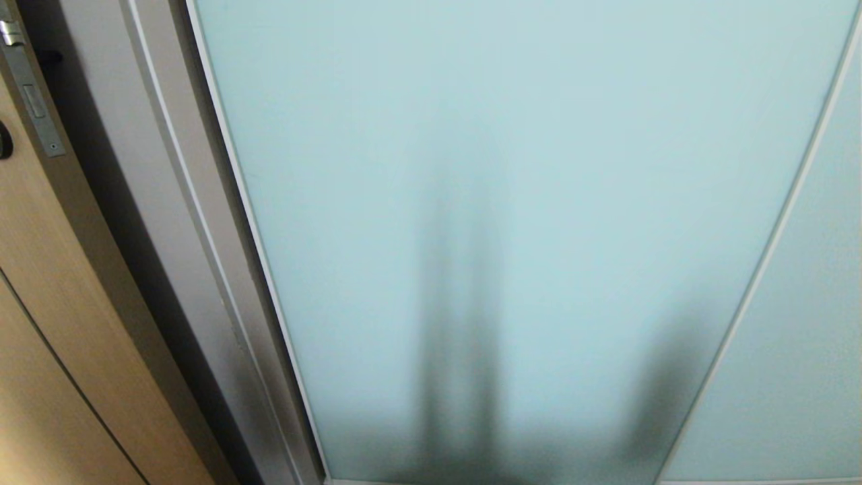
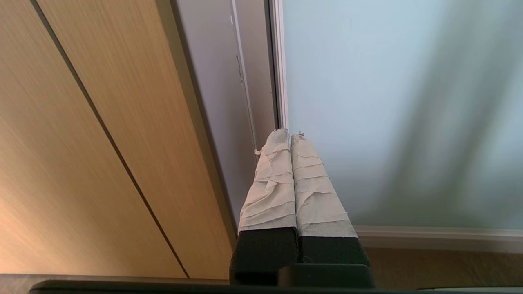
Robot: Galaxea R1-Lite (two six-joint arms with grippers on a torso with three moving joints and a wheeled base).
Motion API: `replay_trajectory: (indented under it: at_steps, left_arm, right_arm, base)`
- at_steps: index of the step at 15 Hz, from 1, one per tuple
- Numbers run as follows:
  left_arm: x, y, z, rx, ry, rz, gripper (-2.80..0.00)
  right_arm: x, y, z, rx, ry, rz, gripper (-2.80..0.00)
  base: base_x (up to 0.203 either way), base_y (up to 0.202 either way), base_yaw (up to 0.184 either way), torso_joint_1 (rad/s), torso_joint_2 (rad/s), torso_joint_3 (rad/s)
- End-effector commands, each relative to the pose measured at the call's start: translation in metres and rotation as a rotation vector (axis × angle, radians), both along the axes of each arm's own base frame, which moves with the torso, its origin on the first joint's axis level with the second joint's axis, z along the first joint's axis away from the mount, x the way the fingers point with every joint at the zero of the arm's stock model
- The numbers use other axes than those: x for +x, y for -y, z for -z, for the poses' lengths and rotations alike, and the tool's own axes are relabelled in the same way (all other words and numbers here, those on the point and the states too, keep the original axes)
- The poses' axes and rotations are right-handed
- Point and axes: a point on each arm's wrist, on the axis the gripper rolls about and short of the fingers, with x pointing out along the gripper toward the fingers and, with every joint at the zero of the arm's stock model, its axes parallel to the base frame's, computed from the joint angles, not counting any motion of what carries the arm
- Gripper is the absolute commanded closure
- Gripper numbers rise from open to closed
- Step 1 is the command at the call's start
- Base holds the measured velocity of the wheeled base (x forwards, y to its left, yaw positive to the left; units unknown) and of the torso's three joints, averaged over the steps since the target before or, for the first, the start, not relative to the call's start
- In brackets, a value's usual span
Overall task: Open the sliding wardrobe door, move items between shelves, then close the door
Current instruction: Open the door
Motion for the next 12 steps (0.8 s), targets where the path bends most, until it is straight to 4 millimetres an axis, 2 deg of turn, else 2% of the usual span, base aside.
replay_trajectory:
  at_steps: [1,12]
  left_arm:
    - [0.0002,0.0000,0.0004,0.001,-0.003,0.000,0.00]
    - [0.0002,-0.0002,0.0006,-0.002,-0.005,-0.009,0.00]
  right_arm:
    - [0.0002,0.0000,0.0003,0.001,-0.002,0.000,0.00]
    - [0.0002,0.0000,0.0003,0.001,-0.002,0.000,0.00]
  base:
    - [0.000,0.000,0.000,0.000,0.00,0.000]
    - [0.000,0.000,0.000,0.000,0.00,0.000]
